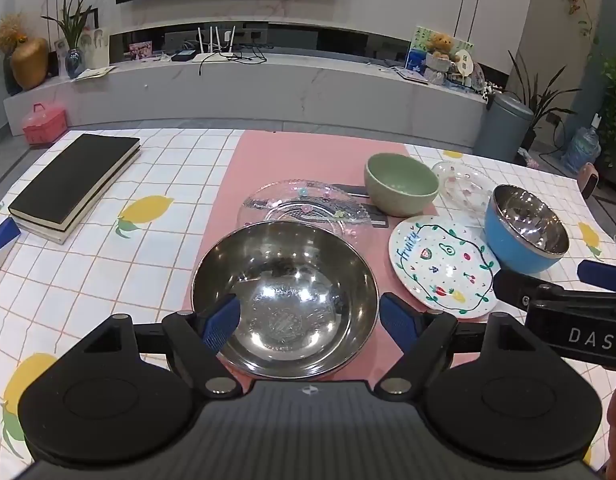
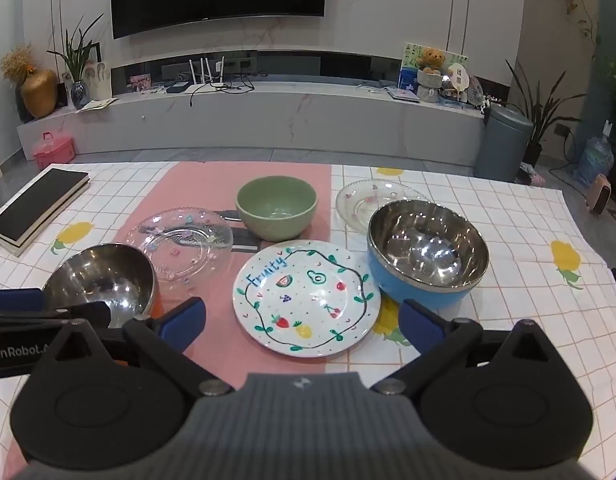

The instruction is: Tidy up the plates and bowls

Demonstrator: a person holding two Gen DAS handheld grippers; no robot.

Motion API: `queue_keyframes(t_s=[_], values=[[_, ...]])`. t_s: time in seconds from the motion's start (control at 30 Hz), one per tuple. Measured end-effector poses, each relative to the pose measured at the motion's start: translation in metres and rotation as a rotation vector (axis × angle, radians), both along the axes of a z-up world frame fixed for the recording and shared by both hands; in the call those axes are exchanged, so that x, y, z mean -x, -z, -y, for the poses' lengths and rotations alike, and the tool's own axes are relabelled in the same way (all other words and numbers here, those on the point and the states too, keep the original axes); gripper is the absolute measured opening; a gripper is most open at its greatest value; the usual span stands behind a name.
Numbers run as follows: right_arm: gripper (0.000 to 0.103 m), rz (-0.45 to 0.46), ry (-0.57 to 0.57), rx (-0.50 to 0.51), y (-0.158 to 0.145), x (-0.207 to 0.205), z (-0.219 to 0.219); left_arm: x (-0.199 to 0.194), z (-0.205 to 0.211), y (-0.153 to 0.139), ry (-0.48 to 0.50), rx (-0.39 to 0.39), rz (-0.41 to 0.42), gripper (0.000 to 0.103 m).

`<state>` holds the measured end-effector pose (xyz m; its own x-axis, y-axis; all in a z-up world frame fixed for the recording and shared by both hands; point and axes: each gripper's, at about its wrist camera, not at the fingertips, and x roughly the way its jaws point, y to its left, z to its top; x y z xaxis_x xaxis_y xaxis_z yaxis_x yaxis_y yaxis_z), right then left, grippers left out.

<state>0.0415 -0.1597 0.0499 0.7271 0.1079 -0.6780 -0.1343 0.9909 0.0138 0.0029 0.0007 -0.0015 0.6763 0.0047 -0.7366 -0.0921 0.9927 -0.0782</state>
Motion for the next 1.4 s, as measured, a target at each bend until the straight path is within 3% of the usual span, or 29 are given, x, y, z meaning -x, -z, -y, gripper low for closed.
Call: queue_keyframes(t_s=[0.13,0.27,0.33,1.4], values=[[0.1,0.004,0.012,-0.004,0.001,0.002,-0.003,0.008,0.004,-0.006,0.007,0.018,0.045,0.093],[0.1,-0.009,0.033,-0.029,0.003,0.002,0.001,0.006,0.005,-0.003,0.028,0.013,0.016,0.093],[0.1,-0.062,0.003,-0.047,0.006,-0.008,0.009,0.007,0.006,-0.002,0.033,-0.002,0.002,0.093],[0.1,-0.067,-0.004,-0.039,0.007,-0.007,0.007,0.005,0.007,0.002,0.041,-0.004,-0.022,0.093]])
